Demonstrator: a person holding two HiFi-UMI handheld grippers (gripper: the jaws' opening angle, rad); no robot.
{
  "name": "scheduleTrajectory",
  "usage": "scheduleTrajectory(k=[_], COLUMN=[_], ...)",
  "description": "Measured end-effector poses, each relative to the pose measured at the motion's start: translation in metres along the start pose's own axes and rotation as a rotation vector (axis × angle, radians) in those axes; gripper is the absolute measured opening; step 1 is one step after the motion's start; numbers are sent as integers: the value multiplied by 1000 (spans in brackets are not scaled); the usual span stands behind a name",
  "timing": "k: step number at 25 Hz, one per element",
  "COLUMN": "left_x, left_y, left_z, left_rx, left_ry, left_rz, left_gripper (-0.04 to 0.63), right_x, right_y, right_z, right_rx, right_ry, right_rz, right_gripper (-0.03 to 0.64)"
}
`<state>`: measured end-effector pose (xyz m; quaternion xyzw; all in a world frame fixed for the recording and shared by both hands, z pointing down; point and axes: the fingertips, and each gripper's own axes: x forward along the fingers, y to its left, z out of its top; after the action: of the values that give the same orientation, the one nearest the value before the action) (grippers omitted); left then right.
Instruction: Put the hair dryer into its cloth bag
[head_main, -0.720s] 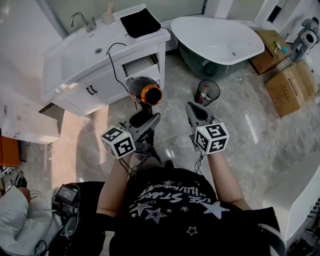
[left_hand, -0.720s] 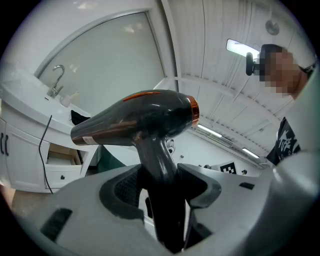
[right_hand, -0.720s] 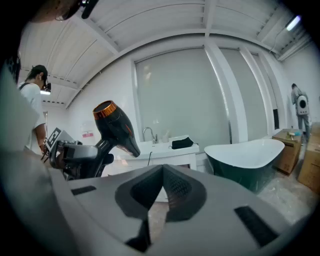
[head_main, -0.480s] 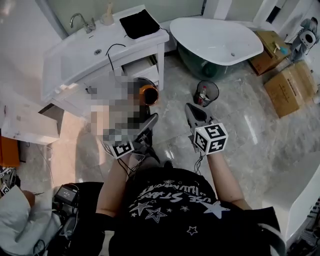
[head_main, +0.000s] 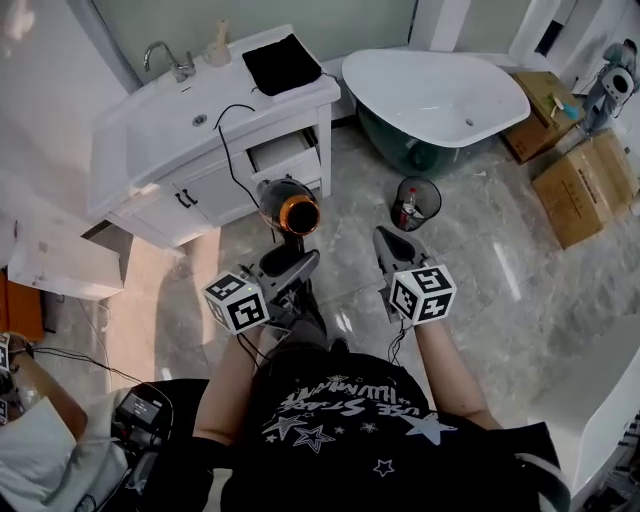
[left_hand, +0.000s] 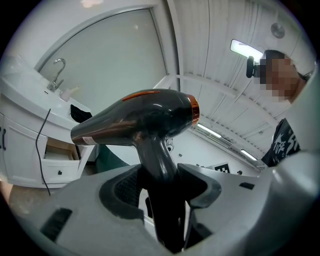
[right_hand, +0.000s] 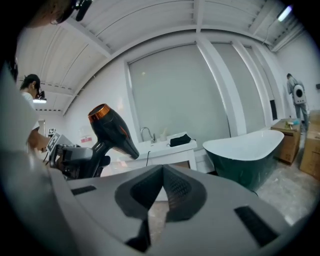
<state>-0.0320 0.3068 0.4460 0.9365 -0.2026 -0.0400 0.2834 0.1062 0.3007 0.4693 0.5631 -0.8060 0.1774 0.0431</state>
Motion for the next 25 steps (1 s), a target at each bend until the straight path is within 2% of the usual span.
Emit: scheduleTrajectory(k=[10, 18, 25], left_x=[55, 92, 106], left_y=[53, 132, 188], left_z=[28, 77, 109], left_rx=[-49, -74, -83], left_ry=[17, 20, 41], left_rz=[-89, -84, -78], left_gripper=[222, 222, 224], right_x=[67, 150, 222], right_y=[-61, -92, -93], right_z=[22, 51, 86], right_rx=[-21, -57, -107], right_ry=[26, 93, 98], right_rz=[-51, -67, -55], right_gripper=[6, 6, 6])
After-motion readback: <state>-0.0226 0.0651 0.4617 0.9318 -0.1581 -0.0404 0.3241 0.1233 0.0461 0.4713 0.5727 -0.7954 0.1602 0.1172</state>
